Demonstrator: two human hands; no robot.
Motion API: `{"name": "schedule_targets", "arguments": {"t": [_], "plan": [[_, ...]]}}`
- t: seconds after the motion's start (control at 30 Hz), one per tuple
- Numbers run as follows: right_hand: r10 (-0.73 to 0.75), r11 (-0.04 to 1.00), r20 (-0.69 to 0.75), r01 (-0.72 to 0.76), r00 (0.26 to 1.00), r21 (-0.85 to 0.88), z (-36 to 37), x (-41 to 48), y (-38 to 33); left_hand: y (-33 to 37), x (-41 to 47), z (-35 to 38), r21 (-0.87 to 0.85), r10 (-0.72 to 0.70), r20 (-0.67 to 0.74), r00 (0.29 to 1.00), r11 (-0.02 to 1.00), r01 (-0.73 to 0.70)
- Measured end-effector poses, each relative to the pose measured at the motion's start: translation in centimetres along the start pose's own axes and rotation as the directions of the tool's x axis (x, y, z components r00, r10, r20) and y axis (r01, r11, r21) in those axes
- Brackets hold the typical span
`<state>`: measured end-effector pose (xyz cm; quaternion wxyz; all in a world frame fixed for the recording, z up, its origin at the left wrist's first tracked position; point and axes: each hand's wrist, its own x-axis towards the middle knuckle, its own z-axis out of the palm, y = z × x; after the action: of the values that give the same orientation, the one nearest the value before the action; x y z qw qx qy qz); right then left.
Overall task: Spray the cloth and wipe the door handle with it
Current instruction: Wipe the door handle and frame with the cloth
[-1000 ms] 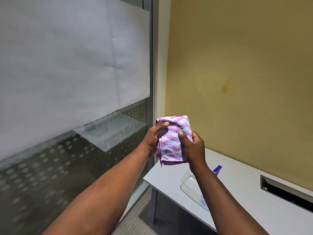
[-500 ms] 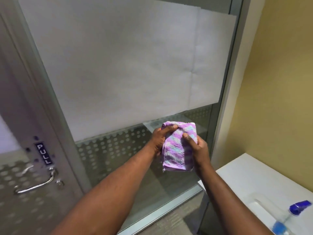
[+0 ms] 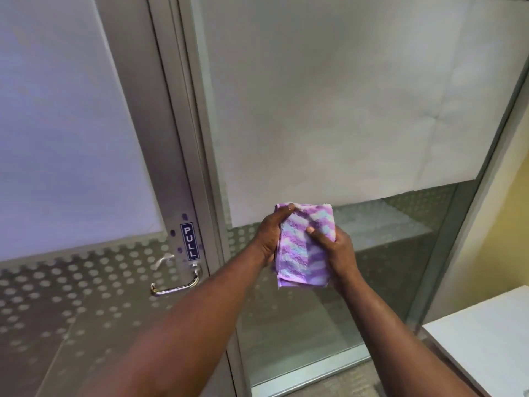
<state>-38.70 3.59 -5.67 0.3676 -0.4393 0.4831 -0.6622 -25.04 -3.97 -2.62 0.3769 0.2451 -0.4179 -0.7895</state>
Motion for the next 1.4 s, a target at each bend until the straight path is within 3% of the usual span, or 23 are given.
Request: {"name": "schedule_targets", "arguments": {"t": [0.1, 0.17, 0.2, 0.27, 0.33, 0.4, 0.43, 0.5, 0.6, 0.77, 0.9, 0.97, 1.07, 1.23, 1.4], "plan": [[-0.007, 0.999, 0.007, 0.007, 1.000, -0.041, 5.3, -0.6, 1.2, 2.1, -1.9, -4.9, 0.046, 0.049, -0.128, 0.991, 0.998, -0.044], [-0.006, 0.998, -0.026, 0.005, 1.000, -0.063, 8.5, -0.9, 2.4, 3.6, -2.9, -8.1, 0.246, 0.202, -0.229, 0.952, 0.959, -0.144], [-0.006, 0.998, -0.048, 0.003, 0.999, -0.068, 10.1, -1.1, 3.1, 4.4, -3.5, -9.7, 0.413, 0.319, -0.248, 0.915, 0.889, -0.198], [-0.012, 0.995, -0.095, 0.003, 0.995, -0.095, 13.2, -1.4, 4.5, 6.2, -4.9, -13.1, 0.731, 0.565, -0.208, 0.799, 0.632, -0.257], [-0.024, 0.991, -0.148, 0.004, 0.989, -0.134, 16.0, -1.9, 5.6, 8.4, -6.5, -16.2, 0.936, 0.779, -0.053, 0.625, 0.257, -0.241], [-0.039, 0.984, -0.186, 0.005, 0.982, -0.179, 18.8, -2.2, 6.5, 11.0, -7.9, -18.9, 0.964, 0.864, 0.242, 0.441, -0.163, -0.208], [-0.047, 0.979, -0.196, 0.005, 0.980, -0.206, 20.2, -2.4, 6.9, 12.4, -8.3, -20.1, 0.922, 0.838, 0.384, 0.388, -0.326, -0.207], [-0.099, 0.964, -0.201, 0.044, 0.975, -0.263, 22.5, -2.4, 7.2, 15.0, -8.6, -22.0, 0.832, 0.750, 0.554, 0.361, -0.515, -0.208], [-0.246, 0.916, -0.225, 0.150, 0.943, -0.372, 25.7, -1.9, 7.4, 18.2, -9.2, -24.1, 0.723, 0.617, 0.666, 0.420, -0.673, -0.156], [-0.556, 0.778, -0.251, 0.390, 0.792, -0.492, 29.1, -0.4, 7.2, 20.8, -9.1, -26.3, 0.550, 0.457, 0.738, 0.496, -0.834, -0.050], [-0.717, 0.573, -0.109, 0.493, 0.689, -0.655, 31.2, 1.6, 8.1, 21.6, -8.9, -27.3, 0.520, 0.426, 0.747, 0.510, -0.853, -0.050], [-0.710, 0.478, 0.022, 0.505, 0.704, -0.718, 32.1, 2.0, 9.1, 21.7, -8.9, -27.3, 0.509, 0.412, 0.748, 0.521, -0.859, -0.052], [-0.660, 0.447, 0.148, 0.543, 0.737, -0.711, 33.2, 2.5, 10.9, 21.8, -8.7, -27.7, 0.489, 0.393, 0.752, 0.529, -0.871, -0.049], [-0.597, 0.364, 0.242, 0.527, 0.765, -0.767, 33.4, 2.0, 13.9, 21.7, -8.2, -28.1, 0.449, 0.386, 0.766, 0.515, -0.894, 0.002], [-0.572, 0.243, 0.351, 0.562, 0.741, -0.791, 32.6, 1.8, 16.4, 21.5, -8.0, -28.4, 0.454, 0.403, 0.771, 0.493, -0.891, 0.017]]}}
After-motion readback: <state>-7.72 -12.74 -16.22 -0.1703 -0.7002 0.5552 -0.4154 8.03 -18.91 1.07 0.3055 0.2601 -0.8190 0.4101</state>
